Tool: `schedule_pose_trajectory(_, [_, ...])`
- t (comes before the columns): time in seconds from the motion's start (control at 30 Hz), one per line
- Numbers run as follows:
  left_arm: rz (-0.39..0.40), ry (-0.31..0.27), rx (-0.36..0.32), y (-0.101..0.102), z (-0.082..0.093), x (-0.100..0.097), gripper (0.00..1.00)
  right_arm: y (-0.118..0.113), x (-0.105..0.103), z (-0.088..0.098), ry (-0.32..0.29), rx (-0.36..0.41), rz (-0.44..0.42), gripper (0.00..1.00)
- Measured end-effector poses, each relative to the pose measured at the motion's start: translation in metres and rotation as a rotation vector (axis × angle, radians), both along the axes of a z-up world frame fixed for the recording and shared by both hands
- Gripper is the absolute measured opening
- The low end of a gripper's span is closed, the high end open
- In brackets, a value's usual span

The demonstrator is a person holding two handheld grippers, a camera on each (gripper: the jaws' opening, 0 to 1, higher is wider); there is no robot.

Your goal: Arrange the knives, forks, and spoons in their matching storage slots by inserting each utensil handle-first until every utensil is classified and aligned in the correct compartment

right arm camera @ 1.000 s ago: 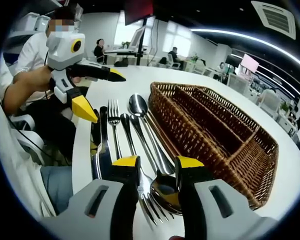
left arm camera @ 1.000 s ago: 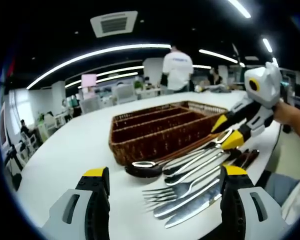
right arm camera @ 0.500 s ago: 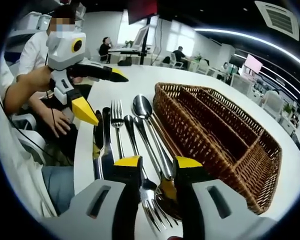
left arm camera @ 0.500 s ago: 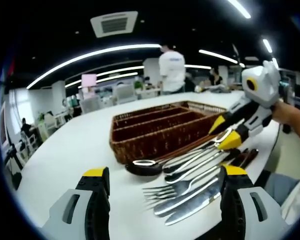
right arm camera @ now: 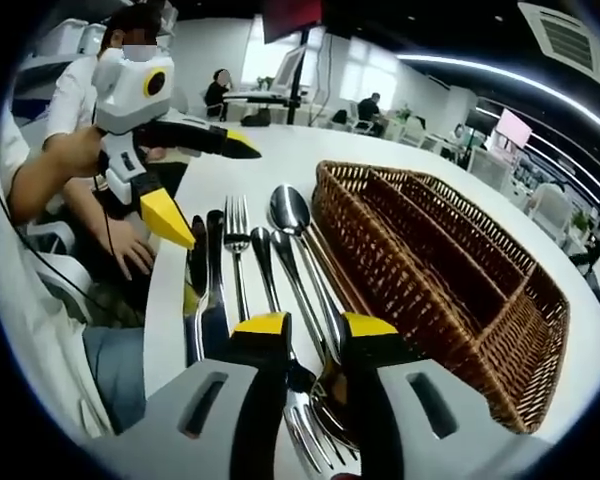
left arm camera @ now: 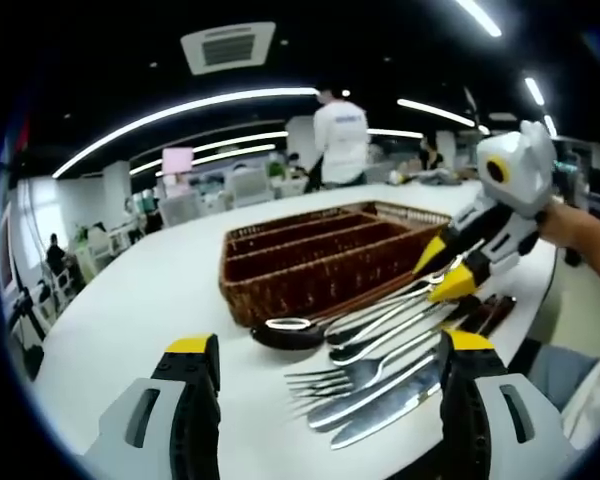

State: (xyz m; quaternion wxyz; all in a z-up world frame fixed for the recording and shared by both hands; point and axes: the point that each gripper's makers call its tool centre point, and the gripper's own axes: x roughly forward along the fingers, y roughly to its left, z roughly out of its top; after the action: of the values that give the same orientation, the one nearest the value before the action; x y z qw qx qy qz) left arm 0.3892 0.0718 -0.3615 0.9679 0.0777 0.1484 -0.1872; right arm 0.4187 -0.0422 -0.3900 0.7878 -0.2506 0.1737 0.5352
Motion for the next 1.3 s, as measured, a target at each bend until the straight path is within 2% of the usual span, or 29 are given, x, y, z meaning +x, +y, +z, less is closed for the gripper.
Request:
schedule_pose_trajectory(0.43, [0.002,0.01,0.003,0.003,-0.004,0.0,0.91,0.003,0.002,-0.003,0.005,-0.006,0.019,0.17])
schedule_pose_trajectory(0.53, [0.0,0.006,0.005,-0.005,-0.002,-0.005,0.91,0.004,0.002,-0.005,0.015,-0.008,0.022,0.16])
schedule_pose_trajectory(1.3, [0.01,0.006,0.007,-0.001,-0.003,-0.015,0.91,0.013,0.0,-0.012,0.044,-0.029,0.06,0.12])
